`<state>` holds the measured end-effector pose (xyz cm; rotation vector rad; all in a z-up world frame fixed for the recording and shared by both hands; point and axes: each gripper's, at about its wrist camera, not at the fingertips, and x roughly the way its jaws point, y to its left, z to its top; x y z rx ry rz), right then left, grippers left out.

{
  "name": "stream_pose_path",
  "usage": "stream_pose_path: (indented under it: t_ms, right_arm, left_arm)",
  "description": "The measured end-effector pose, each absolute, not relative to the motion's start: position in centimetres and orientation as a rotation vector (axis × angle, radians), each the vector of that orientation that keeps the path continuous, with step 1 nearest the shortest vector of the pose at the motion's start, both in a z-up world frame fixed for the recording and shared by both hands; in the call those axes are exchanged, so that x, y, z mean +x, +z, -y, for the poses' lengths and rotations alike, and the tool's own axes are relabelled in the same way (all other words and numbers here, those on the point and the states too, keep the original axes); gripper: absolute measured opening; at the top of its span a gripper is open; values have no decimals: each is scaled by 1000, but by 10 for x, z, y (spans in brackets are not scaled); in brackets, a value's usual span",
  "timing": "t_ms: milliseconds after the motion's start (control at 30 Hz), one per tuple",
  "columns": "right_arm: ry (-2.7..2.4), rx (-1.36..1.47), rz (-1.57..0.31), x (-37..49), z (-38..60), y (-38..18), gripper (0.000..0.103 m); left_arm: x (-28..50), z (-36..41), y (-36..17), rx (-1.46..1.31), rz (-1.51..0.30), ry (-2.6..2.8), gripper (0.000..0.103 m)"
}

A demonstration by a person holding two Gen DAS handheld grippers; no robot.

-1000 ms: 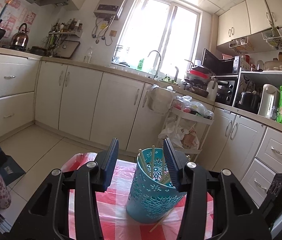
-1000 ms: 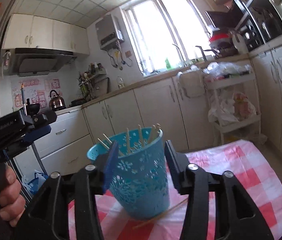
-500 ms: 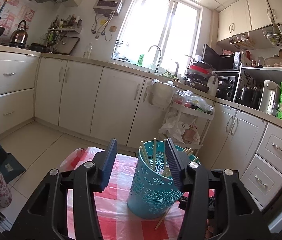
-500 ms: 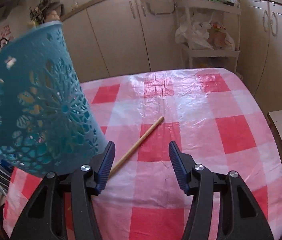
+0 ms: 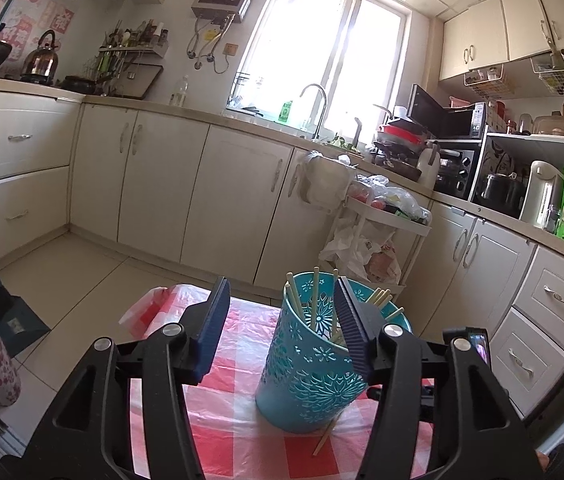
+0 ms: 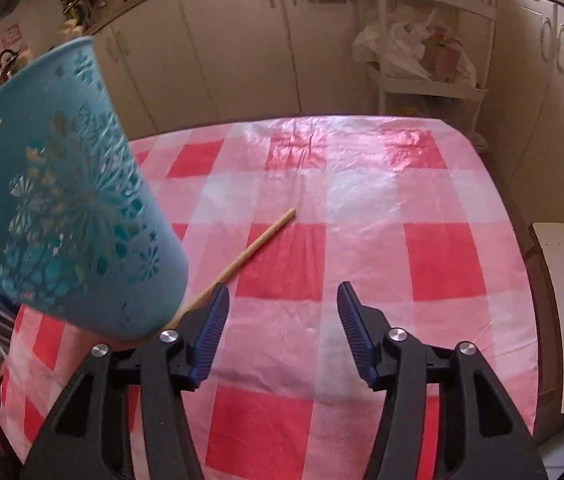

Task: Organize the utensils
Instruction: 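Lower the right gripper and close on the last wooden stick, then lift the stick with the right gripper above the teal cup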

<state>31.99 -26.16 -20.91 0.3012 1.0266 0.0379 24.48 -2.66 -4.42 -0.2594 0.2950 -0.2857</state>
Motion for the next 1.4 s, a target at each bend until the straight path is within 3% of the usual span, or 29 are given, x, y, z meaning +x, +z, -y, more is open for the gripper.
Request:
stream_pose_path:
  t_ms: [167, 333, 433, 500, 667, 700, 800, 900, 1000, 1067, 1167, 1400]
  right_arm:
    - [3, 285, -1036, 356, 250, -226, 60]
    - [62, 86, -1060, 348, 230, -230, 62]
    - [151, 44, -1094, 331, 236, -228, 52]
    - [176, 69, -1119, 323, 245, -227, 39]
    - [163, 128, -1139, 330, 256, -228, 35]
    - [177, 119, -1136, 330, 252, -228, 25]
    - [261, 31, -1136, 316, 233, -224, 9]
    - [295, 18, -1162, 309, 233, -223, 9]
    - [255, 0, -1174, 313, 239, -225, 17]
    - [249, -34, -1168, 317, 237, -225, 17]
    - [258, -63, -1154, 313, 229, -224, 6]
    - [270, -61, -1094, 279, 224, -215, 5]
  left_arm:
    - [243, 29, -48, -246, -306, -296, 52]
    - [243, 26, -53, -235, -316, -303, 53]
    - [243, 22, -54, -246, -322, -300, 53]
    - [243, 21, -55, -244, -321, -296, 53]
    - [244, 22, -57, -251, -333, -296, 54]
    - [244, 23, -57, -246, -331, -298, 54]
    - [242, 22, -57, -237, -329, -304, 54]
    - [240, 23, -58, -233, -333, -309, 54]
    - [238, 24, -58, -235, -336, -313, 54]
    - [236, 26, -58, -229, -333, -315, 54]
    - [236, 28, -57, -215, -334, -321, 54]
    - [236, 30, -54, -210, -333, -317, 54]
